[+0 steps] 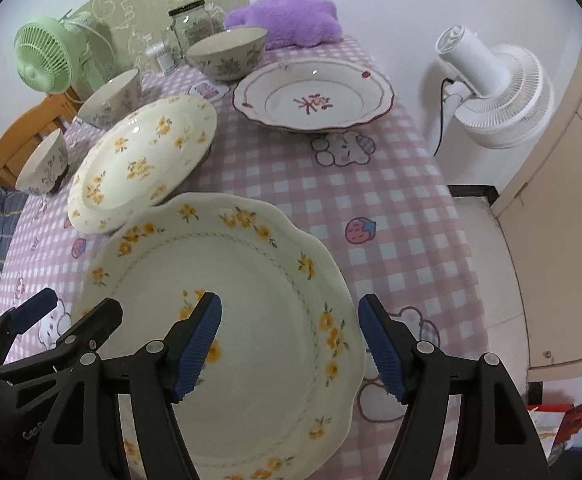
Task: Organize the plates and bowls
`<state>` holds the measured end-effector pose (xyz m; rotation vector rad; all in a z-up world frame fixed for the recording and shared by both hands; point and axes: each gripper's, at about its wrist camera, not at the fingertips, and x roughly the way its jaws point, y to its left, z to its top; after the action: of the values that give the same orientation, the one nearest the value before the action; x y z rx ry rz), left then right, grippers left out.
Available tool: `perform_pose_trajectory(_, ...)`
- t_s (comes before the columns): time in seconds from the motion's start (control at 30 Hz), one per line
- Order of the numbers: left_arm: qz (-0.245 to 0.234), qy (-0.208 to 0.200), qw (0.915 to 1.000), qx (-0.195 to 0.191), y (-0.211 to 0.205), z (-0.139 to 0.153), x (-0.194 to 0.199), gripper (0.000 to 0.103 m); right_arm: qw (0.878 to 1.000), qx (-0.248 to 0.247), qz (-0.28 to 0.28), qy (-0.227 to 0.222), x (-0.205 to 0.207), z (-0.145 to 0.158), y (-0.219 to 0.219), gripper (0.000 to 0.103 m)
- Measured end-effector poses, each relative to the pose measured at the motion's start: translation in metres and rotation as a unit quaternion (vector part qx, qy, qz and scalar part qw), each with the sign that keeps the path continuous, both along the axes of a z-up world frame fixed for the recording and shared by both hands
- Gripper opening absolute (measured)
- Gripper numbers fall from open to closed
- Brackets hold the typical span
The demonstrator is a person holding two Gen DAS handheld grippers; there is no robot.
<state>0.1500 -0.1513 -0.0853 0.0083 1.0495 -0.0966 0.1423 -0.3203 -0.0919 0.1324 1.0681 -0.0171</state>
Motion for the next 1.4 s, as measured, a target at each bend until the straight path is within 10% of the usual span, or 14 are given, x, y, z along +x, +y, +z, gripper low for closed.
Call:
perform_pose_trajectory(0.83, -0.017, -0.071, 0.9972, -0.017, 0.091, 0.051, 0.067, 0.096, 0.996, -0.009, -0.022, -0.082, 0.049, 0.062, 0.089, 0.075)
perform_pose_trajectory(1.4, 0.020, -0.016, 0.9996, 0.014, 0.085, -0.002, 0.157, 0.087, 1.000, -0.008, -0.001, -0.027, 0.157, 0.012, 0.085, 0.070)
